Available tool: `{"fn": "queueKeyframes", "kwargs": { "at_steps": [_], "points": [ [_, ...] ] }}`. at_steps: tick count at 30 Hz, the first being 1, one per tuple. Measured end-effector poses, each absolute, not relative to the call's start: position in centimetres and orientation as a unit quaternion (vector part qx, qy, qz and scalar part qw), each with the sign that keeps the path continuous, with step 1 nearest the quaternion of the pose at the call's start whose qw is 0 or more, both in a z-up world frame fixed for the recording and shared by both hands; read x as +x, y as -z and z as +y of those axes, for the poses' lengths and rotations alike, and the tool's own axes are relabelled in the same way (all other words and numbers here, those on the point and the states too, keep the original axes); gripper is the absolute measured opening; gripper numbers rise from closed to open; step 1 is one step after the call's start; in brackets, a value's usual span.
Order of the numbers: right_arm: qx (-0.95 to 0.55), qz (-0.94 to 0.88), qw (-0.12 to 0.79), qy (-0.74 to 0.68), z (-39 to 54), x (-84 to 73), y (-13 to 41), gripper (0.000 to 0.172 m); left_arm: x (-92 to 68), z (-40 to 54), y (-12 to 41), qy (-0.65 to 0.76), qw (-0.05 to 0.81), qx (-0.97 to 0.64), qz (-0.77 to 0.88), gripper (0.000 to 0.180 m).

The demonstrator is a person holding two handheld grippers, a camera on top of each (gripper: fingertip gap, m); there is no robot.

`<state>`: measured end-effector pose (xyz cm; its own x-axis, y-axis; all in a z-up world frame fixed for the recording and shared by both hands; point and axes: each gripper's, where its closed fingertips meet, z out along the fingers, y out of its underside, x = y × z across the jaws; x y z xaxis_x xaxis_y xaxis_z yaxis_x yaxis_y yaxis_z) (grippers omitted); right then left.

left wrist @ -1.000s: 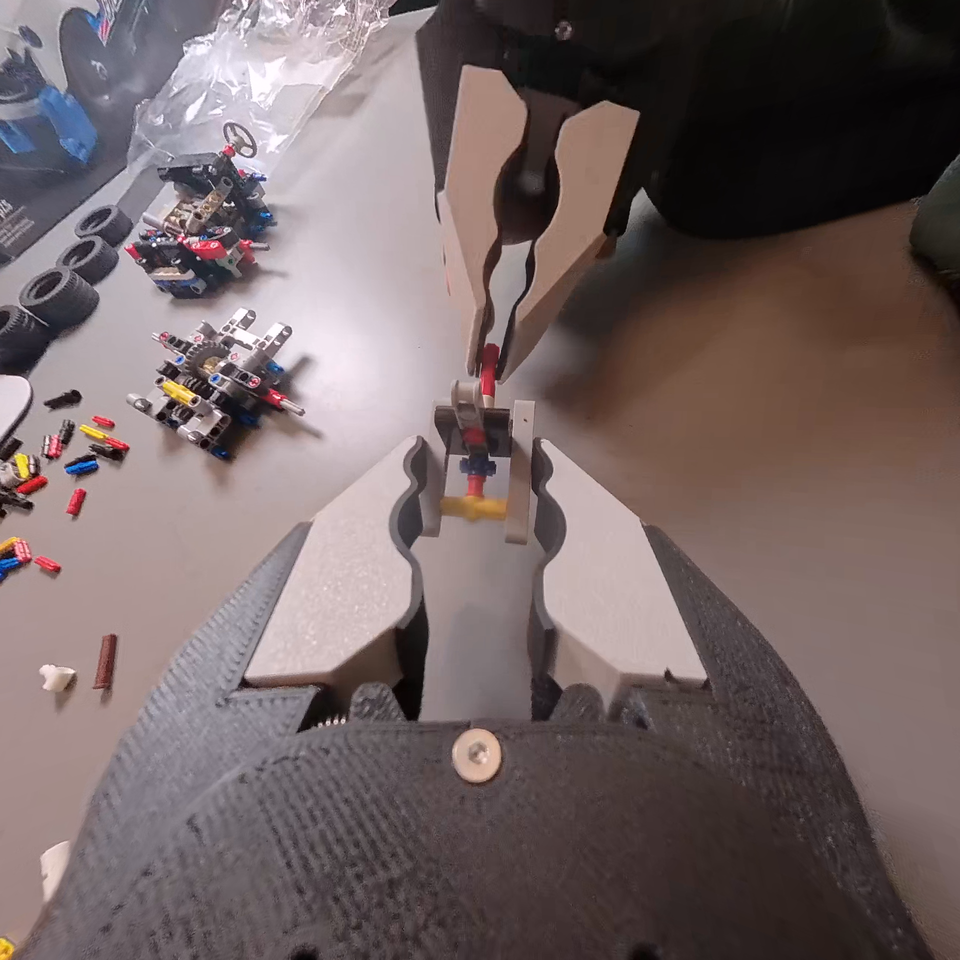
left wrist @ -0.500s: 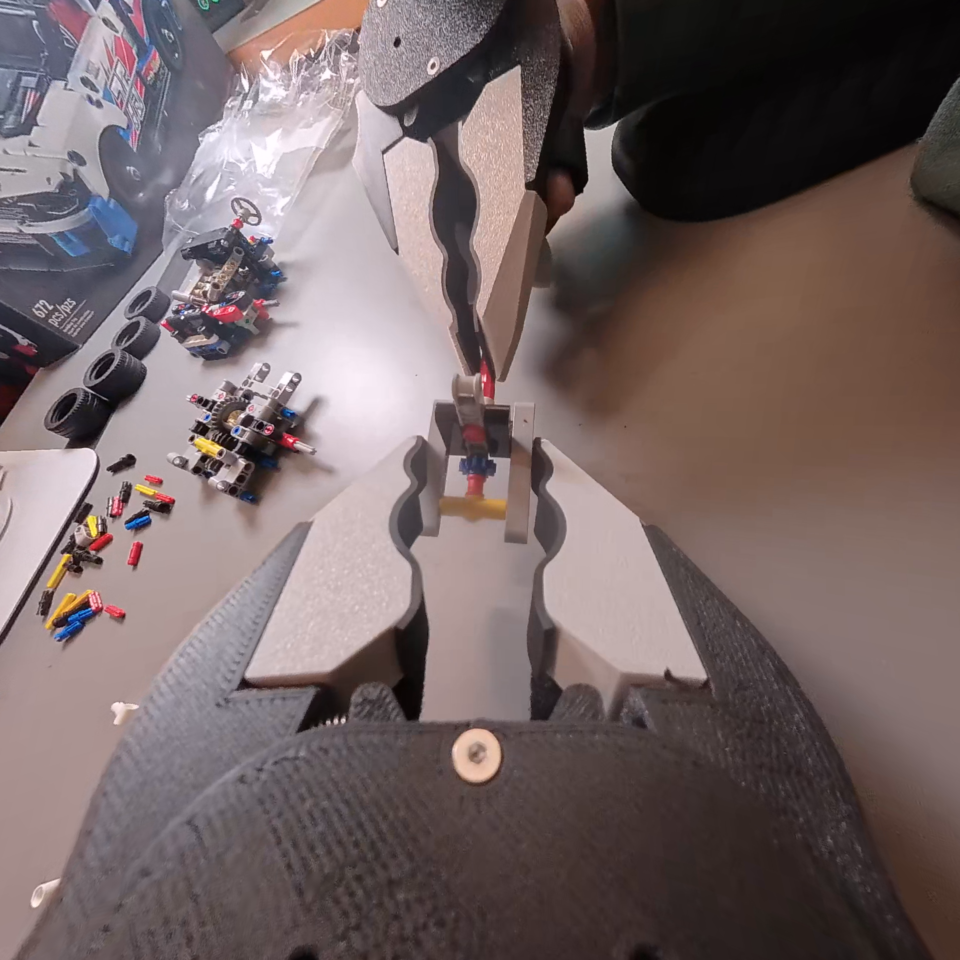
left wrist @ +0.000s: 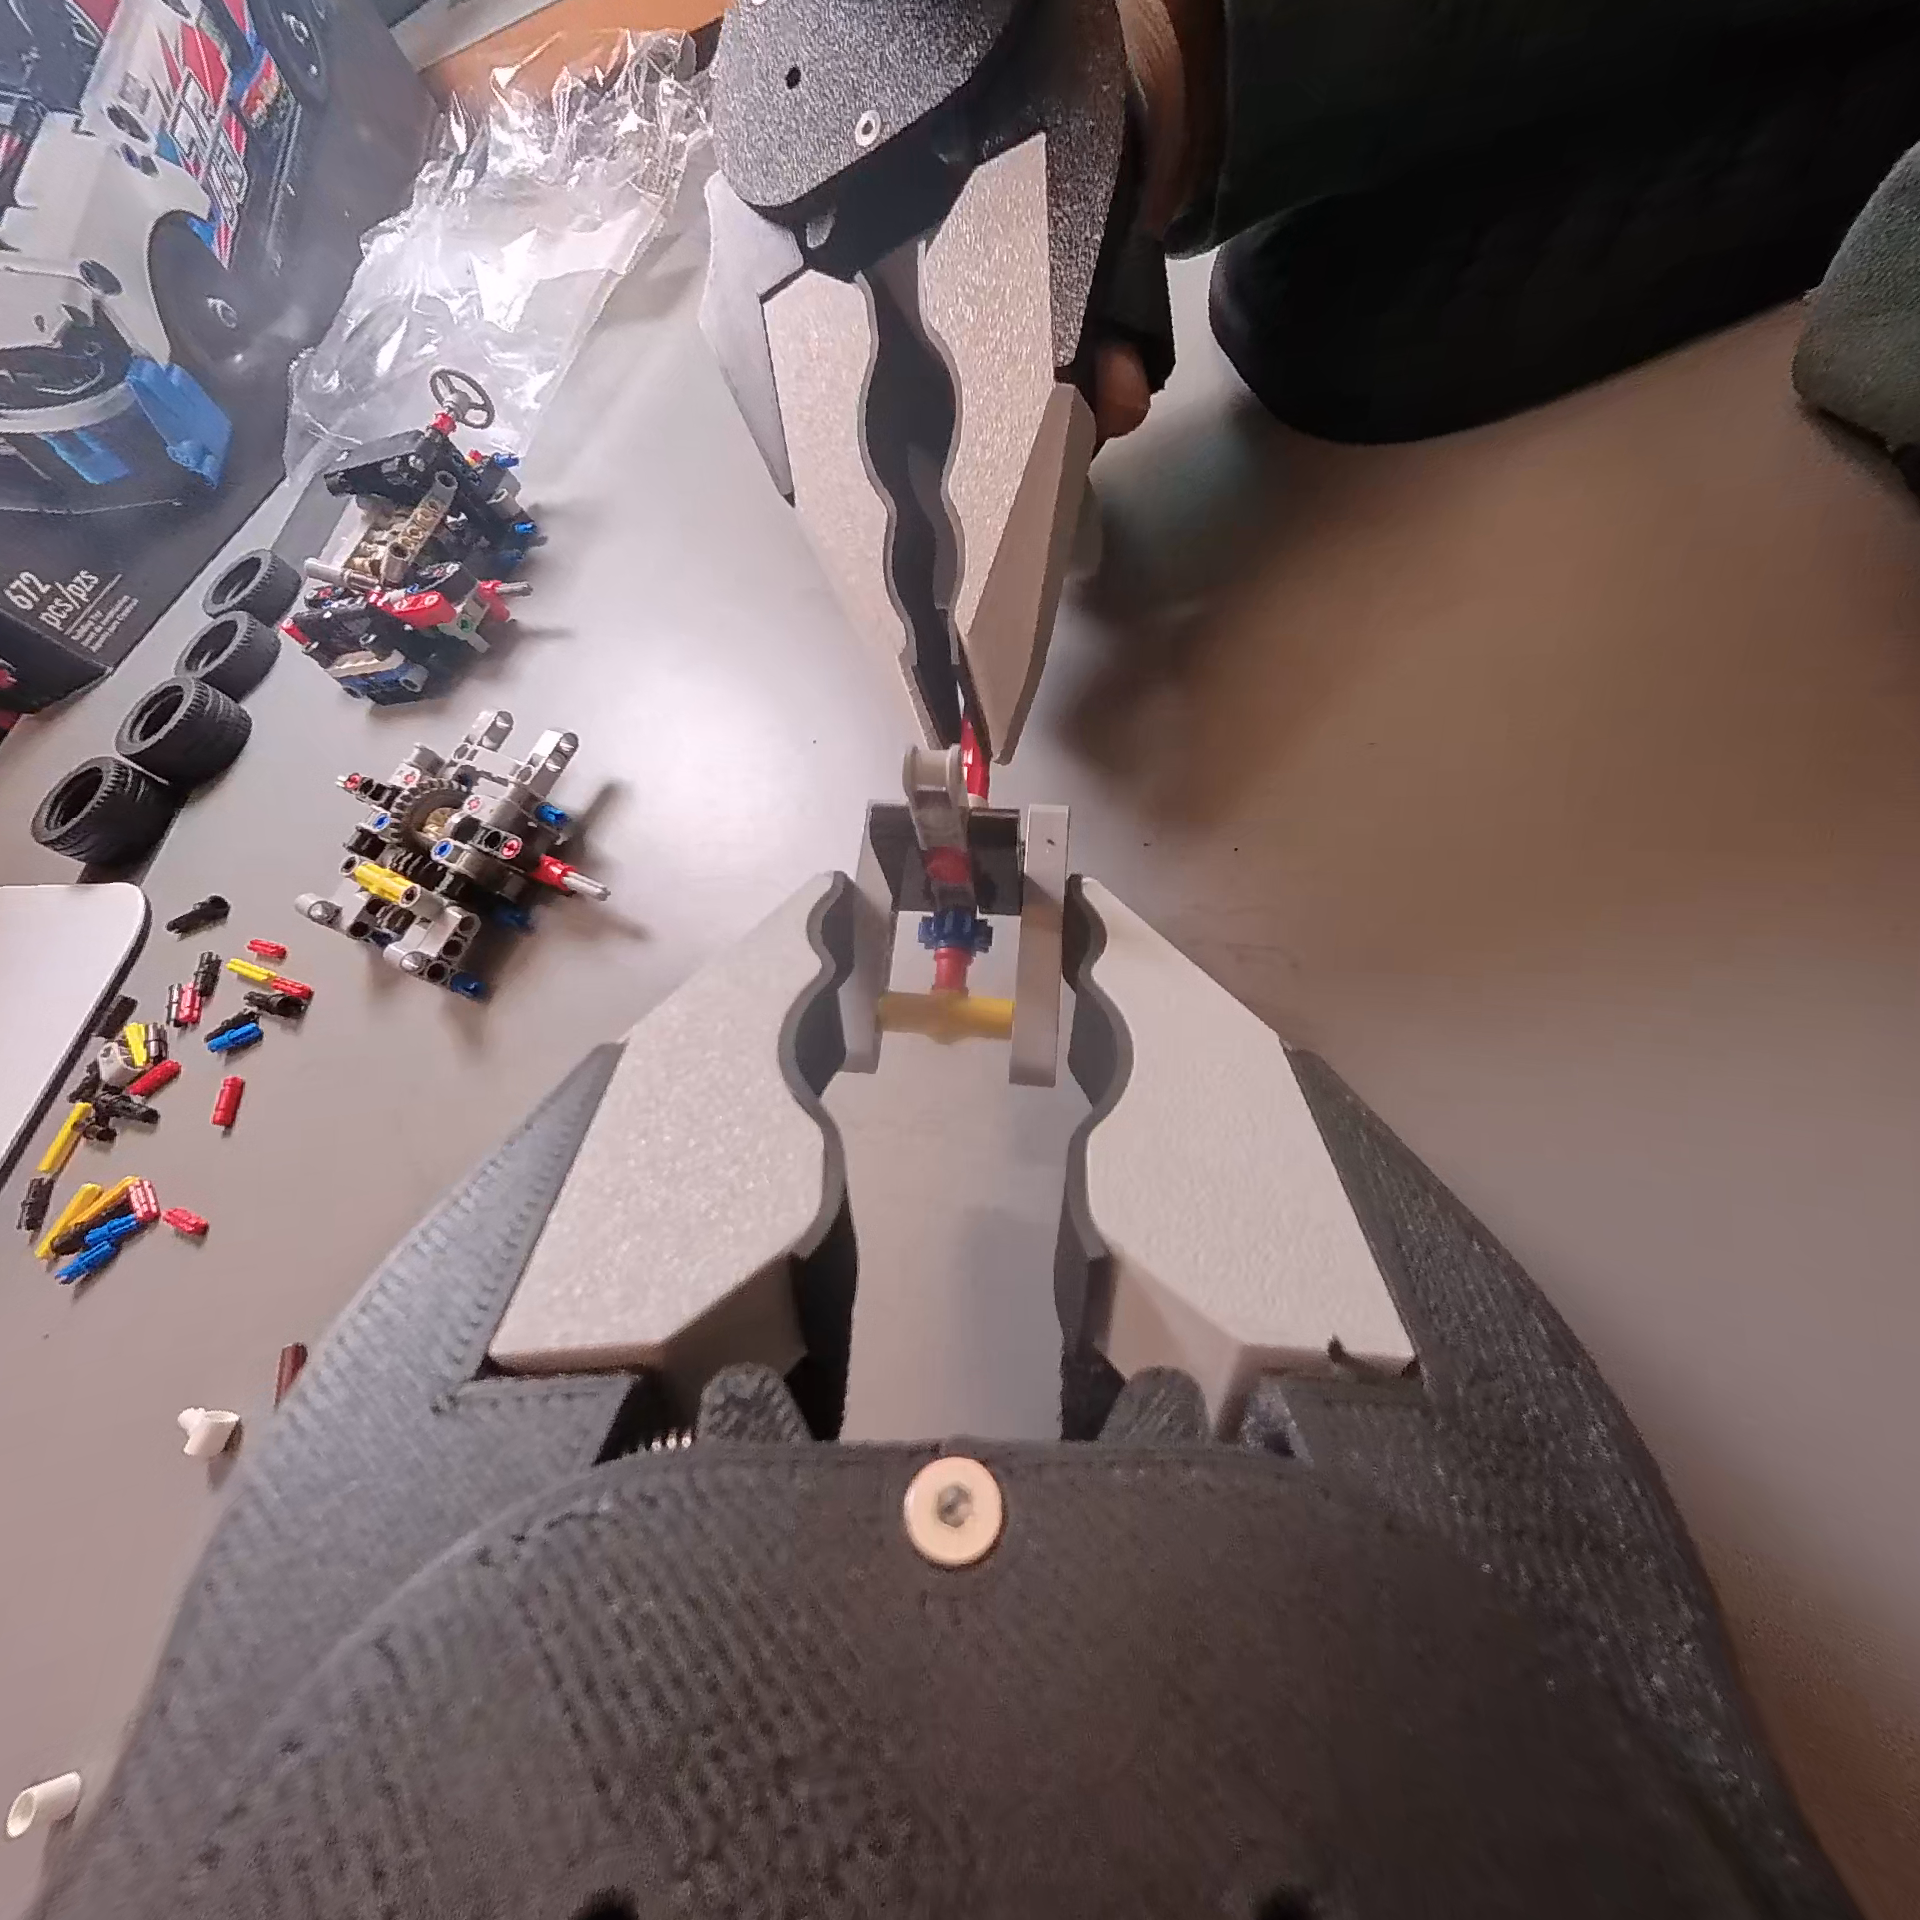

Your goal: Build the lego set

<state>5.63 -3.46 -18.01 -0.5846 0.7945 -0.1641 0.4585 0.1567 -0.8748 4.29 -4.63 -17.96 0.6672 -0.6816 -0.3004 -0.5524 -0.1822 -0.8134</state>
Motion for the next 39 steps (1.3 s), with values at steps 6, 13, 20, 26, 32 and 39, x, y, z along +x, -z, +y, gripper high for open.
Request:
{"fn": "queueKeyframes", "kwargs": {
  "at_steps": [6,13,20,26,32,39],
  "points": [
    [-0.419,-0.742,0.182,-0.49,-3.4,5.5,18.0,0.005,4.2,-4.6,18.0,0.065,0.497,-0.767,0.401,0.039],
    [-0.401,-0.747,0.209,-0.487,-3.2,5.7,17.8,0.007,4.1,-4.5,17.9,0.066,0.498,-0.768,0.398,0.039],
    [-0.385,-0.757,0.237,-0.471,-3.1,5.5,17.8,0.005,4.0,-4.5,17.9,0.069,0.497,-0.769,0.395,0.039],
    [-0.343,-0.771,0.296,-0.447,-3.1,5.4,17.3,0.005,4.0,-4.5,17.5,0.092,0.503,-0.771,0.38,0.039],
    [-0.33,-0.773,0.318,-0.438,-3.1,5.3,17.0,0.005,3.9,-4.5,17.3,0.103,0.505,-0.772,0.372,0.039],
    [-0.346,-0.768,0.311,-0.441,-2.8,5.1,17.4,0.009,3.5,-4.4,17.8,0.104,0.494,-0.783,0.365,0.039]
  ]
}}
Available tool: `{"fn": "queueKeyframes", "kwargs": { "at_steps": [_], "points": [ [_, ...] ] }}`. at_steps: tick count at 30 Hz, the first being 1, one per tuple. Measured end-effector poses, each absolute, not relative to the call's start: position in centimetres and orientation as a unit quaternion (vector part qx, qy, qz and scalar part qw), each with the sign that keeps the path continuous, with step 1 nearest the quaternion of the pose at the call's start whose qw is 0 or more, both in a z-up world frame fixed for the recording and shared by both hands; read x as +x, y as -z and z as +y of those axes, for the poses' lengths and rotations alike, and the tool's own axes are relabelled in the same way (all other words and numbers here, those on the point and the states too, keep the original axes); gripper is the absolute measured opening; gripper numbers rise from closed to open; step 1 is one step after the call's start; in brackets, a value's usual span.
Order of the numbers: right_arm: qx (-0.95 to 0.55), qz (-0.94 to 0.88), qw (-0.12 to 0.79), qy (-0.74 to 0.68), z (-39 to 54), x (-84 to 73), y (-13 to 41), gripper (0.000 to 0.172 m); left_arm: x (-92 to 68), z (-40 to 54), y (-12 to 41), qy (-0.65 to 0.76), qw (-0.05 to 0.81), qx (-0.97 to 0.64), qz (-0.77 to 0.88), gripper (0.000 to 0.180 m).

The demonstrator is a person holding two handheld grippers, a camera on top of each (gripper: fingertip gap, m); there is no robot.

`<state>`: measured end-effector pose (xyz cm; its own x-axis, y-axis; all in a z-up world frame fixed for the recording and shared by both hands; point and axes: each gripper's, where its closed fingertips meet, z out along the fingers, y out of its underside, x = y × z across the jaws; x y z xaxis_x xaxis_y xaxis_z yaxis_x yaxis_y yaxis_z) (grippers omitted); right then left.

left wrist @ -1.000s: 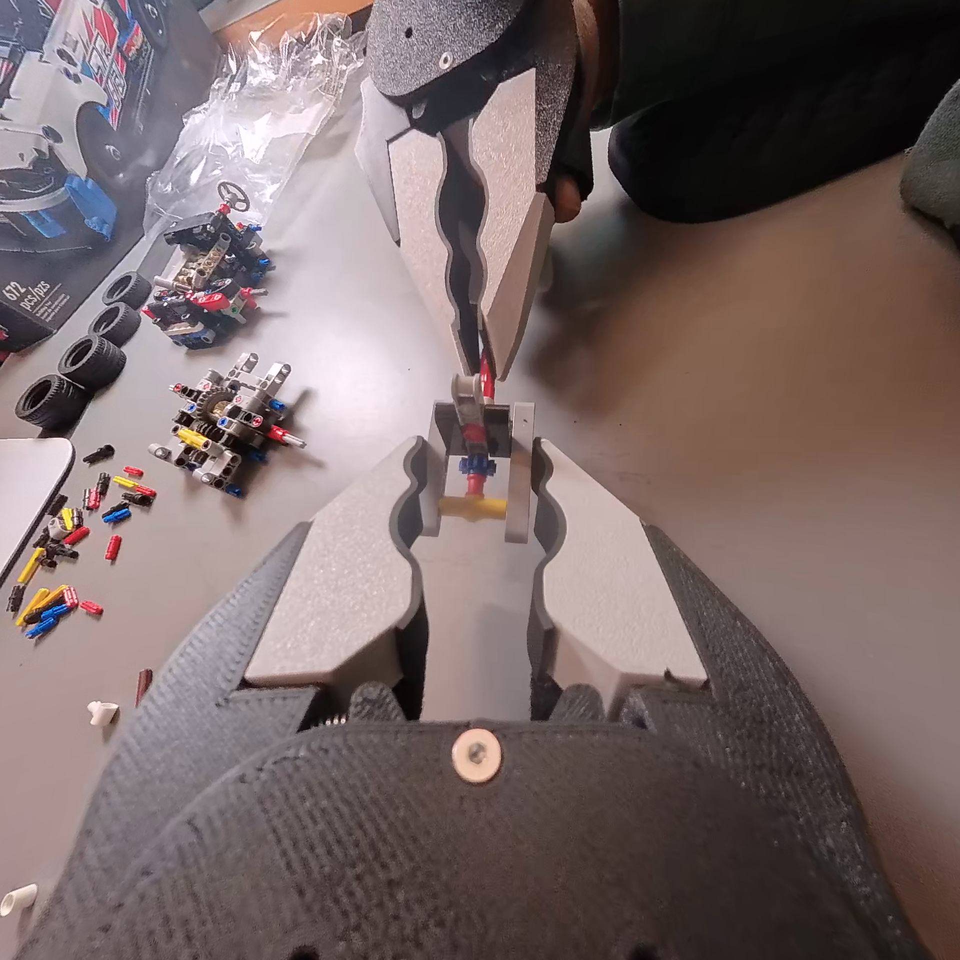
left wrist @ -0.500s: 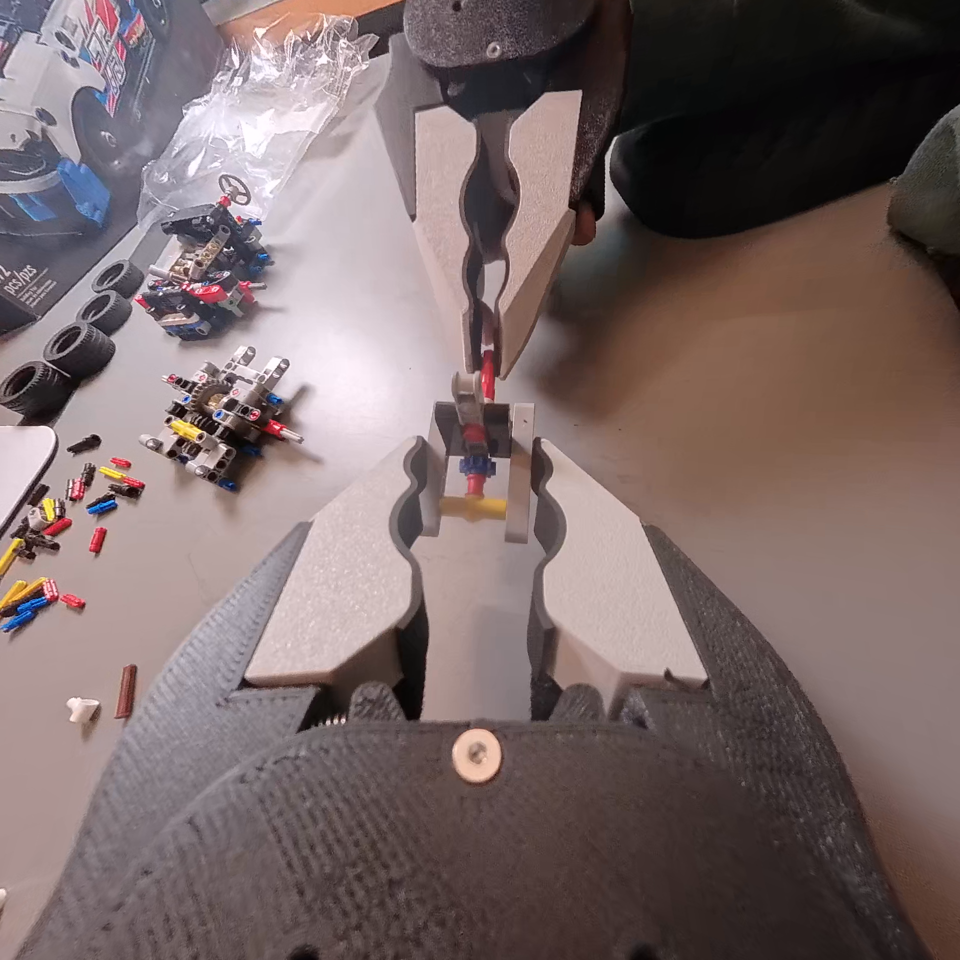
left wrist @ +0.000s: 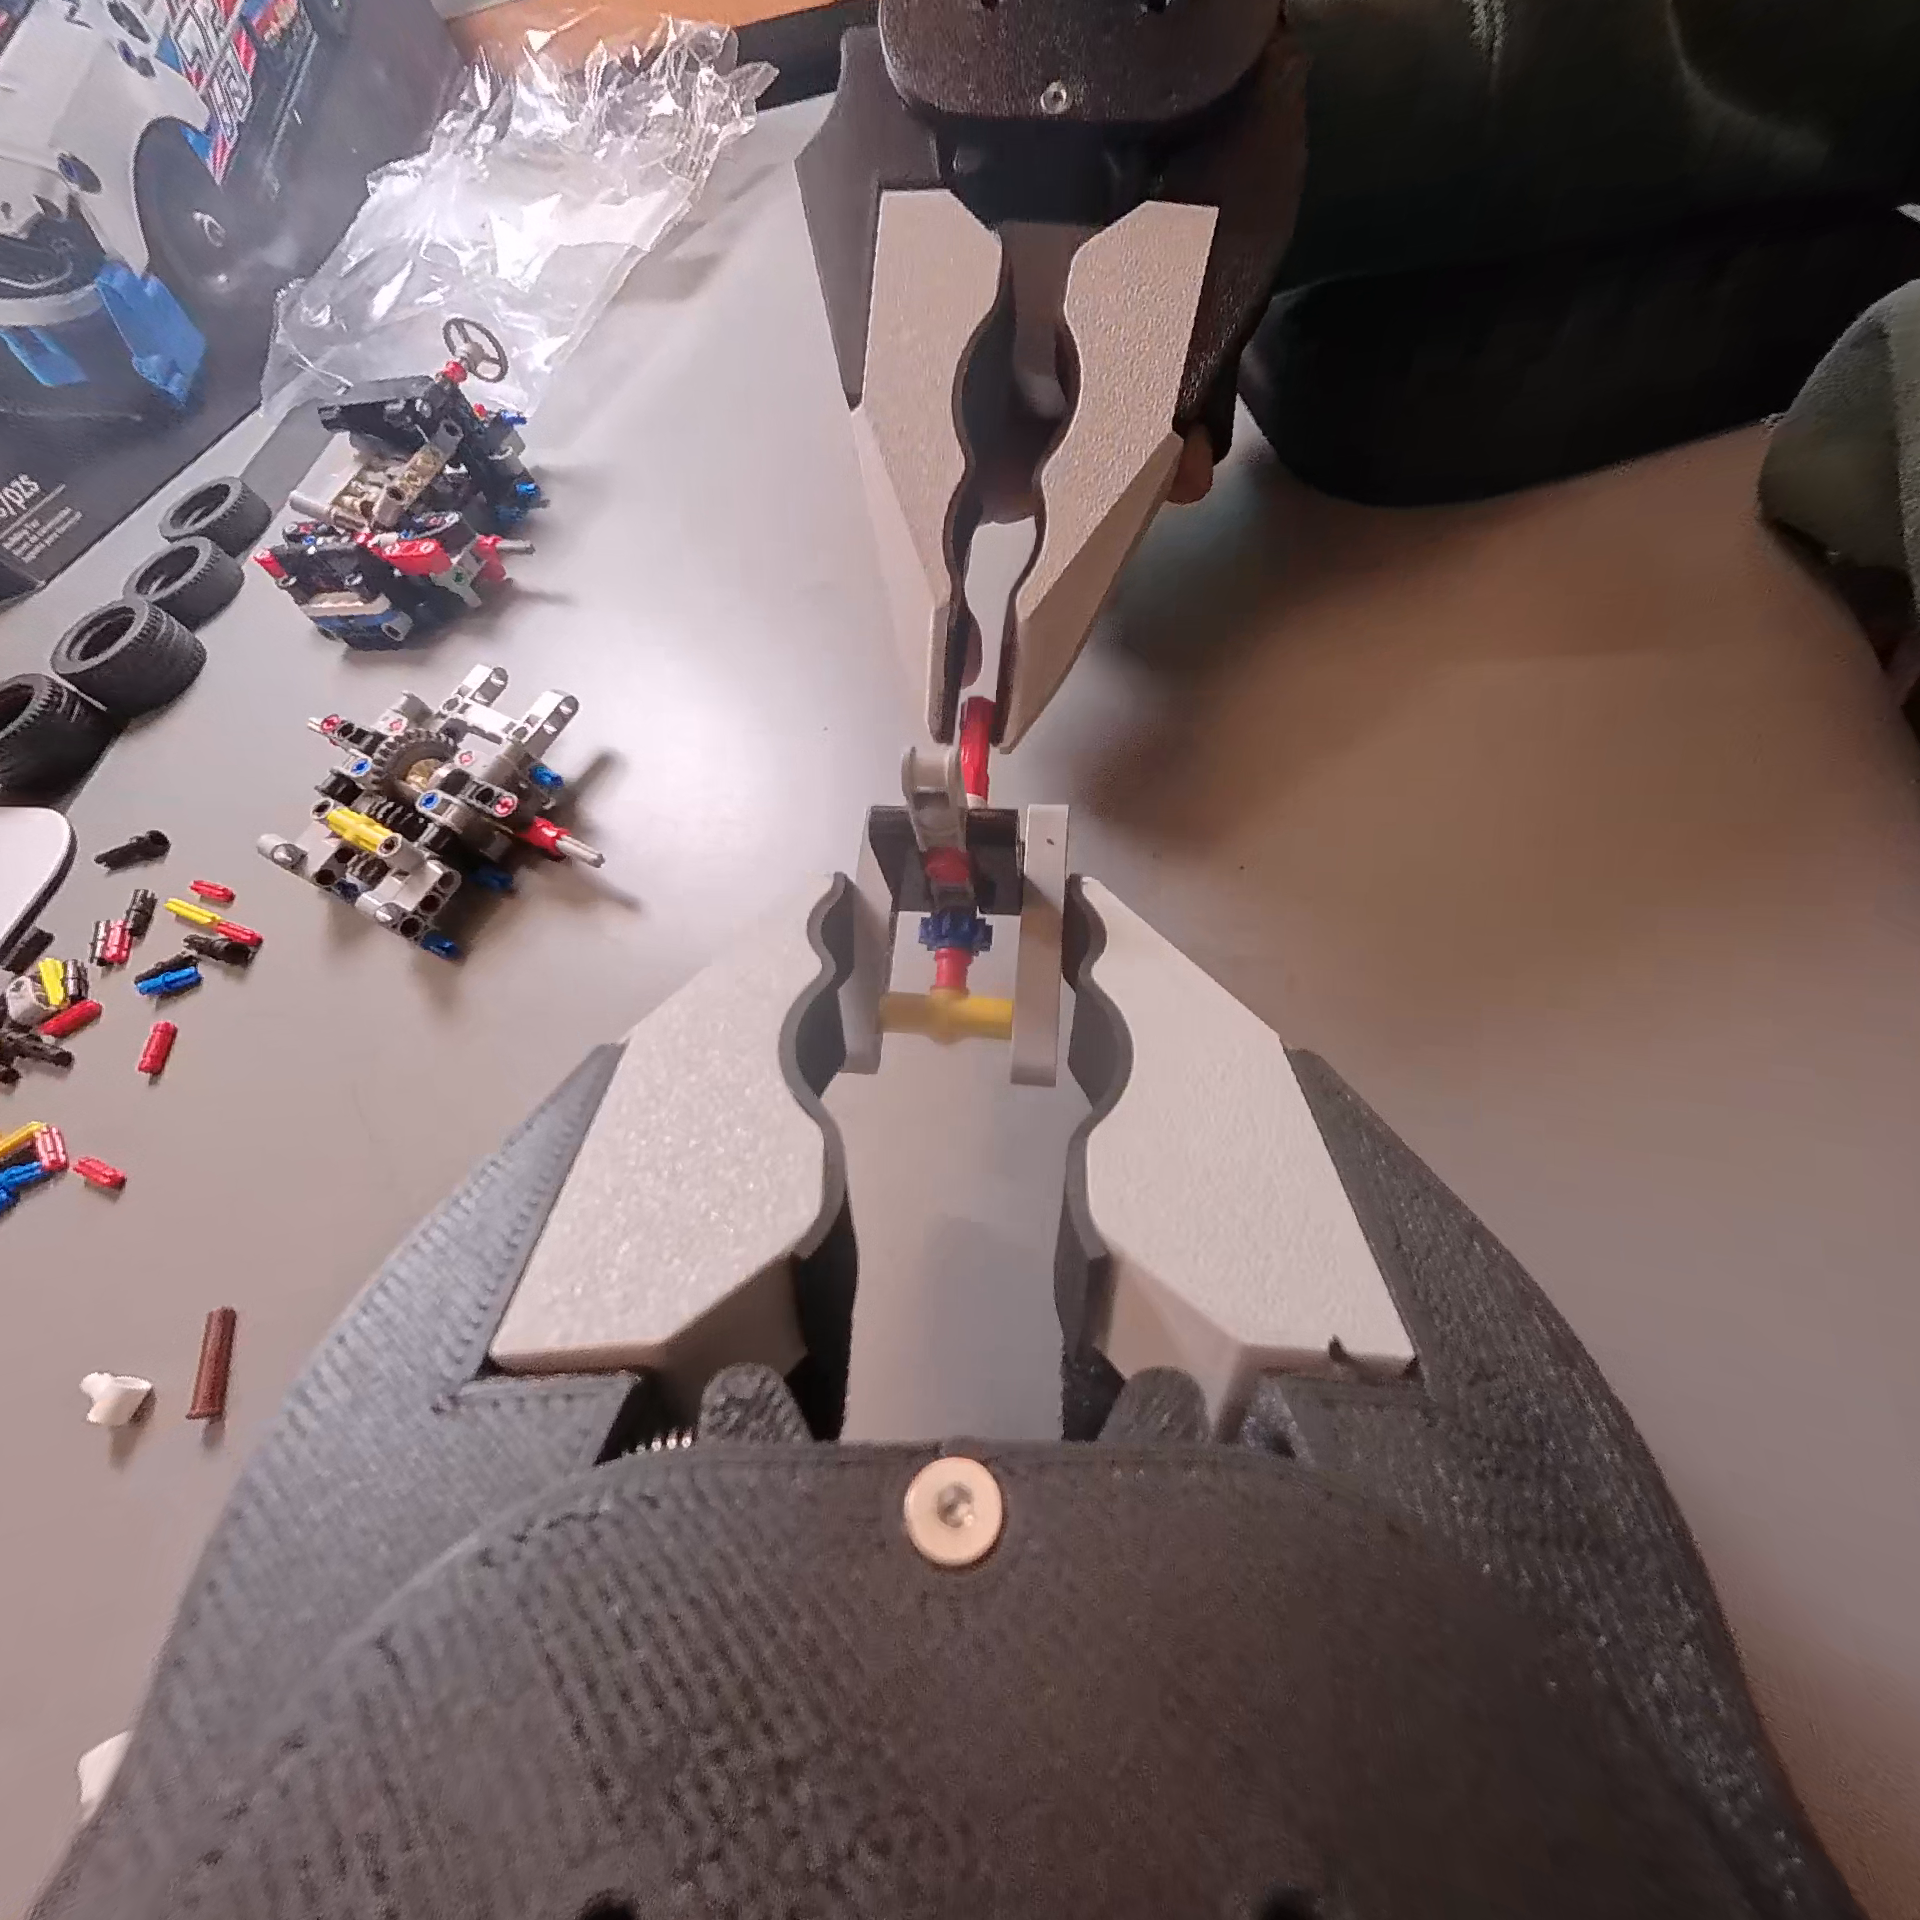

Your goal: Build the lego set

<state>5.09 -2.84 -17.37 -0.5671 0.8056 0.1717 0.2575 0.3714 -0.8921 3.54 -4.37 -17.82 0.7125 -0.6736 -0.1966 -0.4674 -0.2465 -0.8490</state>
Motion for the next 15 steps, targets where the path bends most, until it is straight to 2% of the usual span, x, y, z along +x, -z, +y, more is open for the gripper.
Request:
{"fn": "queueKeyframes", "kwargs": {
  "at_steps": [3,8,15],
  "points": [
    [-0.359,-0.766,0.305,-0.438,-2.4,5.0,17.7,0.016,3.0,-4.3,19.1,0.108,0.464,-0.805,0.353,0.039],
    [-0.368,-0.769,0.307,-0.423,-2.1,5.0,18.0,0.016,2.4,-4.5,21.6,0.116,0.407,-0.845,0.327,0.039],
    [-0.378,-0.775,0.306,-0.404,-1.9,5.1,18.6,0.015,2.4,-4.6,21.7,0.12,0.4,-0.853,0.313,0.04]
  ]
}}
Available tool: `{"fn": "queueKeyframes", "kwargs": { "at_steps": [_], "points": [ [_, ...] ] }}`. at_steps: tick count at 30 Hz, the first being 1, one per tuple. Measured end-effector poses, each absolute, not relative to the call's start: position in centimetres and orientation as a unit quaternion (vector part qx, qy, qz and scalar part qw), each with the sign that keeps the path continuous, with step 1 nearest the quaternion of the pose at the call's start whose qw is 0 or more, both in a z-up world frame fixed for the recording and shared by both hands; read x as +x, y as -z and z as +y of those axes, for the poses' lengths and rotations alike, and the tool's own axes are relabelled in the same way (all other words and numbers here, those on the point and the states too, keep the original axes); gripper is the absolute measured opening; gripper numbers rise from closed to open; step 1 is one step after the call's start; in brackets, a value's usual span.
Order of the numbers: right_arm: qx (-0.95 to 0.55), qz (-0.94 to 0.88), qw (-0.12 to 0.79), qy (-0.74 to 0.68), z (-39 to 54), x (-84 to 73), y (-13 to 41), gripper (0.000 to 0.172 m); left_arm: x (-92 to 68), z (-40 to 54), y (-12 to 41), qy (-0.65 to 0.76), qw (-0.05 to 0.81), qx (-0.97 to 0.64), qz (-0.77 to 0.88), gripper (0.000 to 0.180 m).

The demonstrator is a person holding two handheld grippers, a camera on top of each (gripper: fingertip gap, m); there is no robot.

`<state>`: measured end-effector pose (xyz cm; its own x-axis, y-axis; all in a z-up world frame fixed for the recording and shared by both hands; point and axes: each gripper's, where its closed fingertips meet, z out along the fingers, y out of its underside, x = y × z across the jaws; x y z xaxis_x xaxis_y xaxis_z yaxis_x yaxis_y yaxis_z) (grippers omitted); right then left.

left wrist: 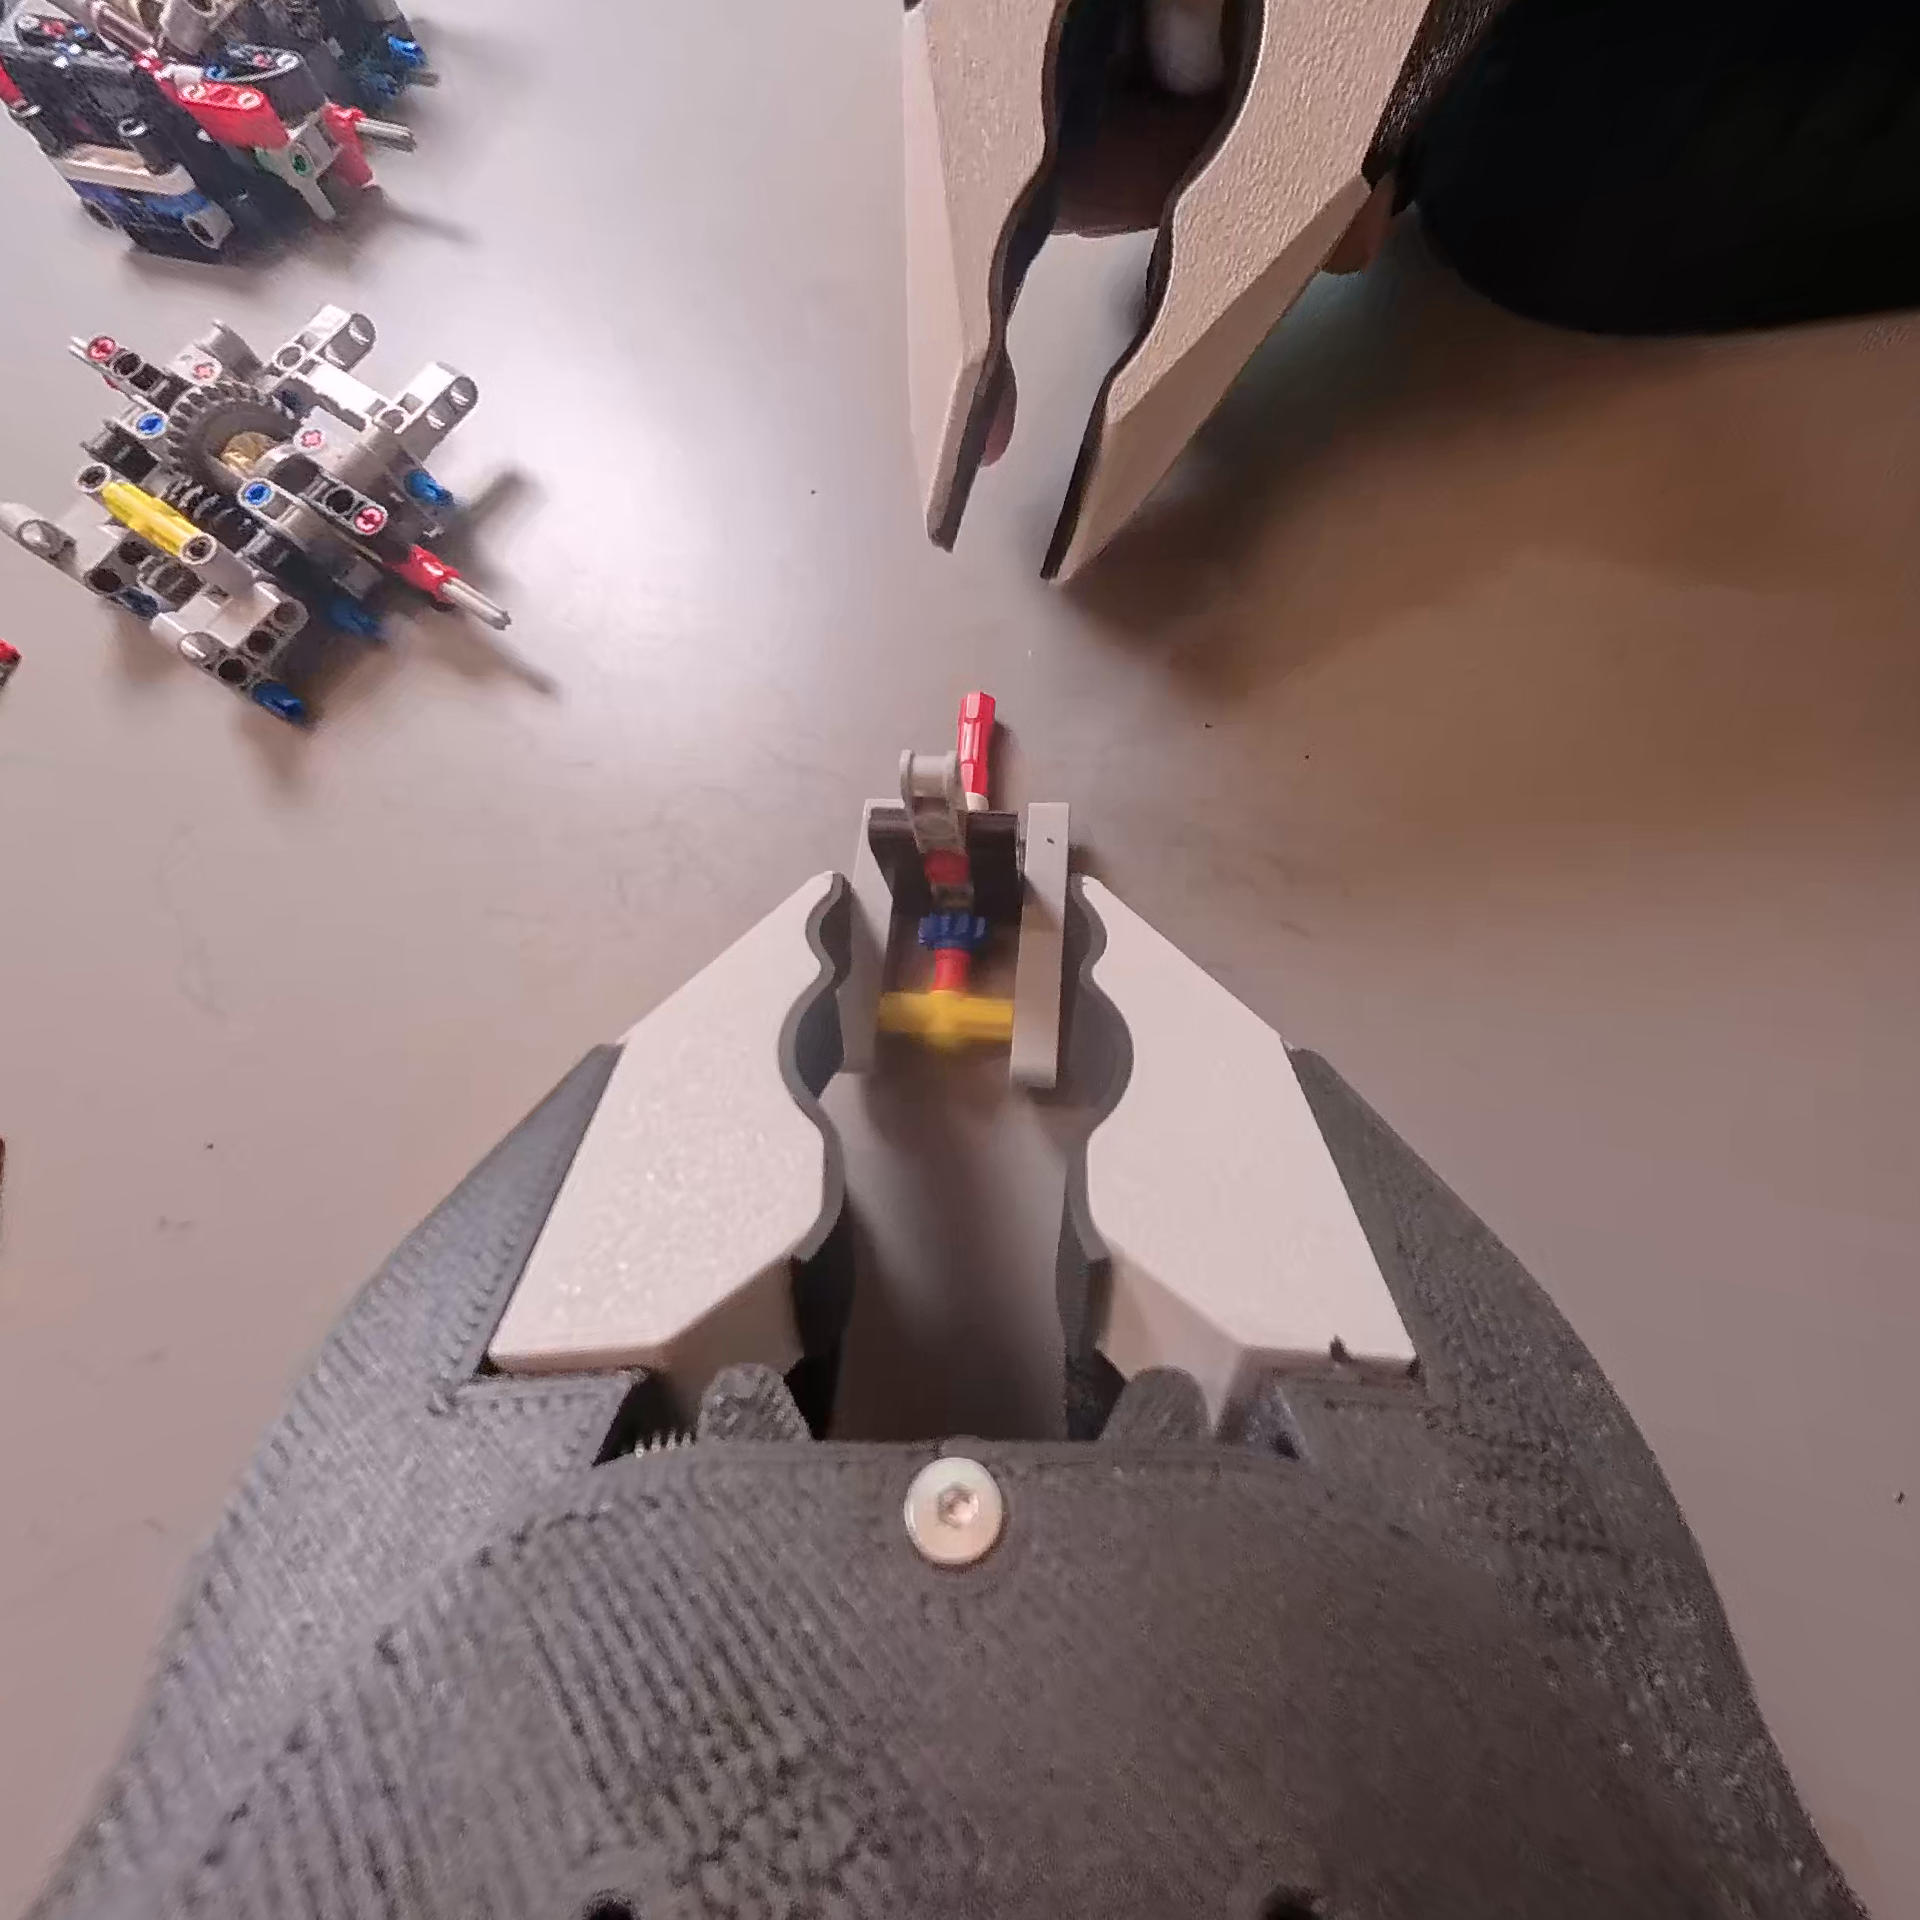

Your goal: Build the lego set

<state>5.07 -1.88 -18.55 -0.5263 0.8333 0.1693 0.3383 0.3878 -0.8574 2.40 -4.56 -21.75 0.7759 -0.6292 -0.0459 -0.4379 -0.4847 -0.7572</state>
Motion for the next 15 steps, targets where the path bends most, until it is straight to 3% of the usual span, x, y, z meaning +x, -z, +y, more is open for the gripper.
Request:
{"fn": "queueKeyframes", "kwargs": {
  "at_steps": [15],
  "points": [
    [-0.401,-0.77,0.313,-0.386,-0.8,4.9,19.0,0.014,1.8,-5.9,21.5,0.165,0.372,-0.857,0.317,0.053]
  ]
}}
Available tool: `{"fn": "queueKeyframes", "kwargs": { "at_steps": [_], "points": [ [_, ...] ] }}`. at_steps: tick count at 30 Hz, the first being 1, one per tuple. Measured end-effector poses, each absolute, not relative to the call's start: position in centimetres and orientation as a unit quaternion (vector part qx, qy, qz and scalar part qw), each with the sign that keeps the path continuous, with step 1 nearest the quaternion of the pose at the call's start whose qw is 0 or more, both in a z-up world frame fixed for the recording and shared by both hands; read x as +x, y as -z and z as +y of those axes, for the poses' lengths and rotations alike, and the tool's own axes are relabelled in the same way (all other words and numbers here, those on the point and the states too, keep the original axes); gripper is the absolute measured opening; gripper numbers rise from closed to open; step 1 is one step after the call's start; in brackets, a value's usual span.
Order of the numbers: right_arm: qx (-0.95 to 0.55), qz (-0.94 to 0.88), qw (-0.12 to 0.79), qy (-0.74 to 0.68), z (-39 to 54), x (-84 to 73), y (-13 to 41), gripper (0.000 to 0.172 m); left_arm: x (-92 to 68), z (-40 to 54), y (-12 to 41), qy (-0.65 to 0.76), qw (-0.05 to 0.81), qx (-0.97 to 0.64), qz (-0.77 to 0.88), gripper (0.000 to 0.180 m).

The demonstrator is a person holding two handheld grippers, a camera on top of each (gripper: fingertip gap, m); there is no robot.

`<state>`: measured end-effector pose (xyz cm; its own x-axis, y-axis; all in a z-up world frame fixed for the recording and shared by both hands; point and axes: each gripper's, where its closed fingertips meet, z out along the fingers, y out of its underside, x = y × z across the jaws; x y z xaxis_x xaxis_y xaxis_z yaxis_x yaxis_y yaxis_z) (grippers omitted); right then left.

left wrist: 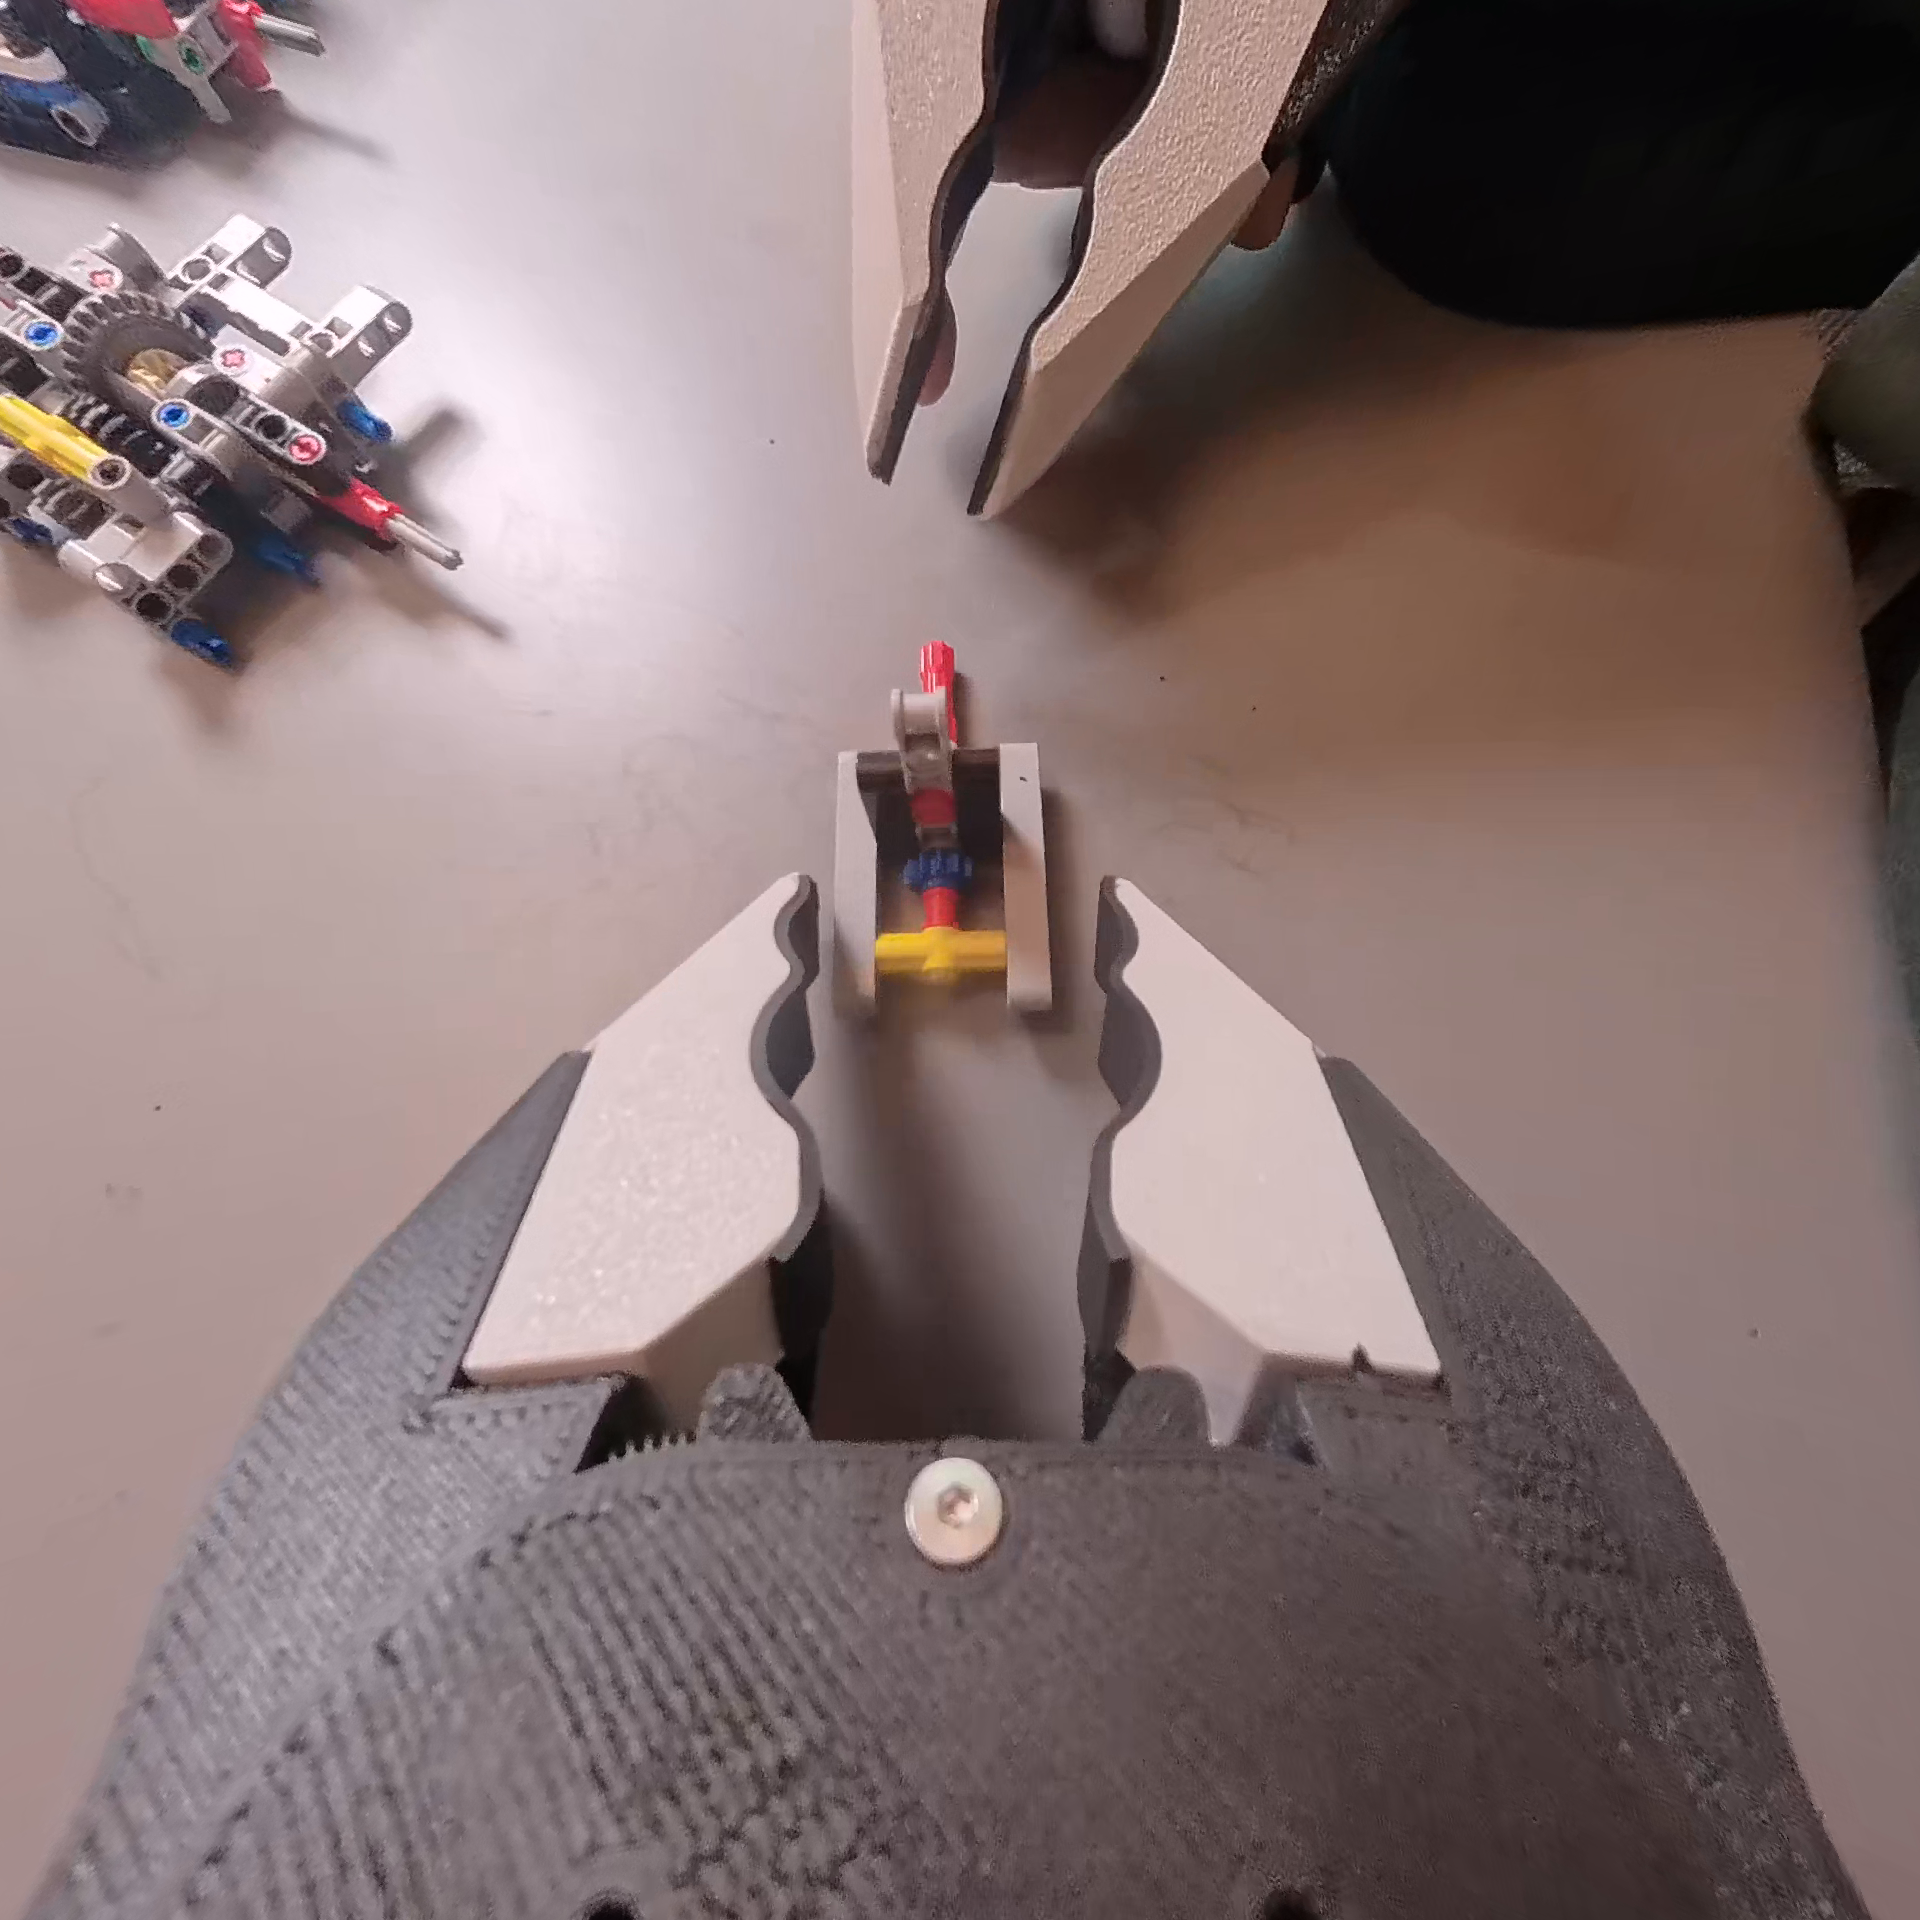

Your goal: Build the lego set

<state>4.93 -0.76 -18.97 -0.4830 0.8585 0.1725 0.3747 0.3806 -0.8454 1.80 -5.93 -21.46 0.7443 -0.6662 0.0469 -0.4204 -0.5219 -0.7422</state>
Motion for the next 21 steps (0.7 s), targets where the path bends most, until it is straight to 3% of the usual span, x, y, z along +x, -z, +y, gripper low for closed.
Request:
{"fn": "queueKeyframes", "kwargs": {
  "at_steps": [4,10,21],
  "points": [
    [-0.413,-0.768,0.315,-0.375,-0.3,4.8,19.2,0.014,1.6,-6.5,21.8,0.166,0.356,-0.859,0.328,0.042],
    [-0.45,-0.765,0.304,-0.346,0.5,5.0,19.5,0.016,2.8,-8.0,21.7,0.204,0.338,-0.844,0.363,0.042],
    [-0.491,-0.794,0.193,-0.303,-4.1,8.3,20.2,0.045,2.8,-9.8,21.6,0.228,0.318,-0.831,0.395,0.032]
  ]
}}
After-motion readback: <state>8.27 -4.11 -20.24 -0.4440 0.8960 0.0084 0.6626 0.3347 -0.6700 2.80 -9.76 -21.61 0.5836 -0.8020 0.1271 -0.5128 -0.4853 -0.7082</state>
